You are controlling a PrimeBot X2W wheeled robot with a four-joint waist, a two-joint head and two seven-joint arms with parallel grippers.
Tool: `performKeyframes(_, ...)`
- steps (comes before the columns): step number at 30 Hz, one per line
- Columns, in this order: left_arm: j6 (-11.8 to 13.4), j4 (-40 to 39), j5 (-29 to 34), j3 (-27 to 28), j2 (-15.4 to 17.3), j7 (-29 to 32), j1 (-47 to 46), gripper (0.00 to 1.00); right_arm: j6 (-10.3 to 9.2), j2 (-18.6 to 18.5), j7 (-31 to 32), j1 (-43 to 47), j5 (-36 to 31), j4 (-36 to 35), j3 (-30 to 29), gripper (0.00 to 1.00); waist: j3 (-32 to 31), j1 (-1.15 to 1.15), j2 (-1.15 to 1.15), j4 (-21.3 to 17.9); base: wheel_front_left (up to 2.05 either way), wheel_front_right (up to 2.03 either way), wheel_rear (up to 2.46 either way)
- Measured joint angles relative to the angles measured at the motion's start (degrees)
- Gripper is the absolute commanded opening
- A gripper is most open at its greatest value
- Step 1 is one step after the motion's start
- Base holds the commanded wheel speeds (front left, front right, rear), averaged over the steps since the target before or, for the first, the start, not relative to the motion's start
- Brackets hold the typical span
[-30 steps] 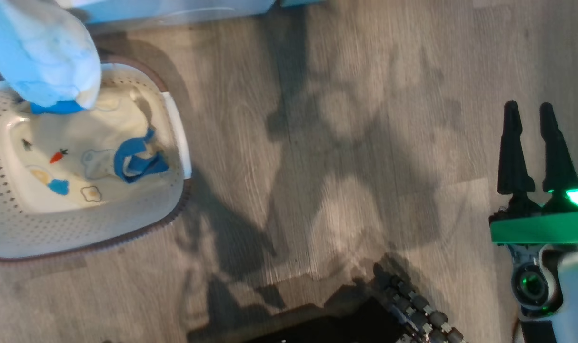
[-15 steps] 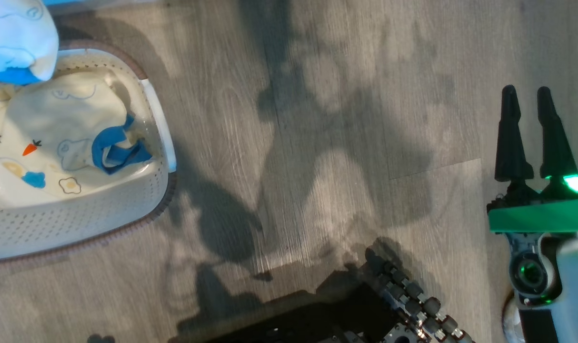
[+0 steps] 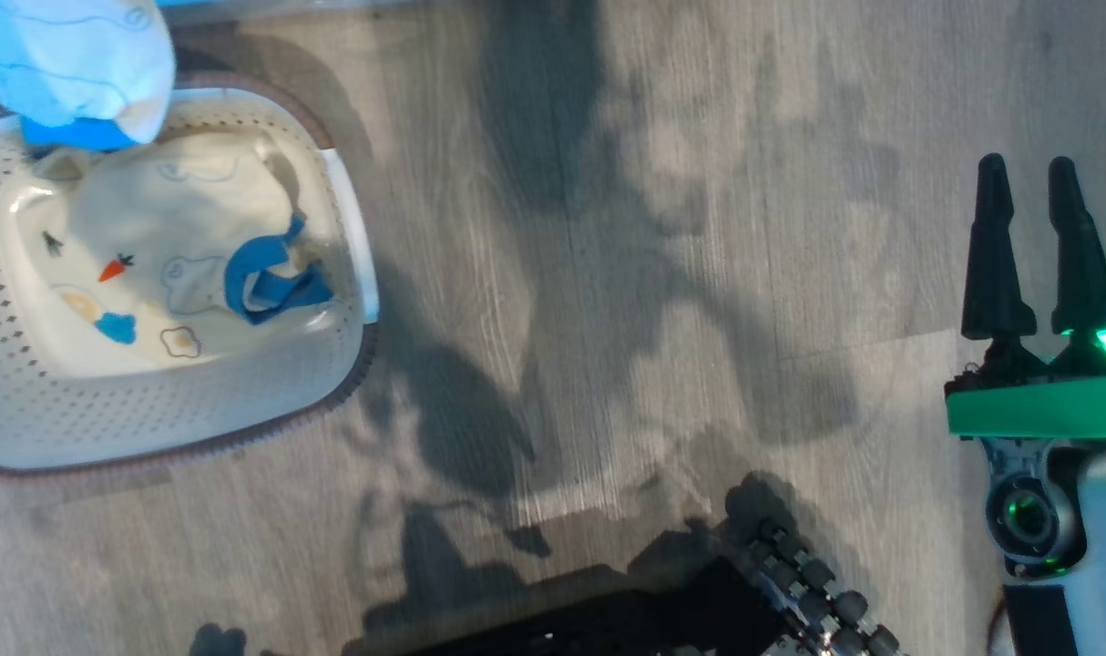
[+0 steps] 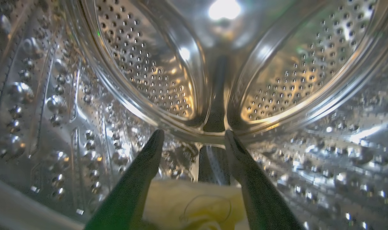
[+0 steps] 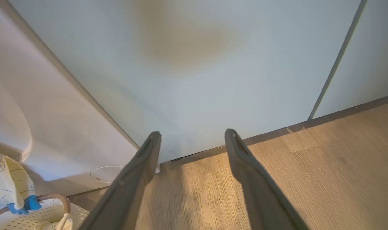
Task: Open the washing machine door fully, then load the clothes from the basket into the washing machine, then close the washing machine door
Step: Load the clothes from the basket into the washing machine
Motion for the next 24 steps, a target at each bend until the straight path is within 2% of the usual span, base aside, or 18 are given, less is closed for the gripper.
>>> performKeyframes(8,3.3,-7.4,-1.9,0.3,-2.0,-2.5,11.4,1.0,0.0,0.0,0.0,0.2,-2.0,-0.1,-2.1,1.0,-2.7,0.0,0.0,2.3,0.0,0.0,0.0)
performKeyframes(20,11.0,-27.1,-3.6,0.3,-5.1,-5.8,34.1,1.0,0.0,0.0,0.0,2.9,-6.0,-0.4,-4.4,1.0,-8.1,-0.01,0.0,6.3,0.0,0.0,0.0)
performKeyframes(24,11.7,-32.6,-3.7,-0.5,-6.2,-7.1,42.1,1.0,0.0,0.0,0.0,4.0,-8.0,-0.6,-5.2,1.0,-10.3,-0.01,0.0,7.9,0.0,0.0,0.0)
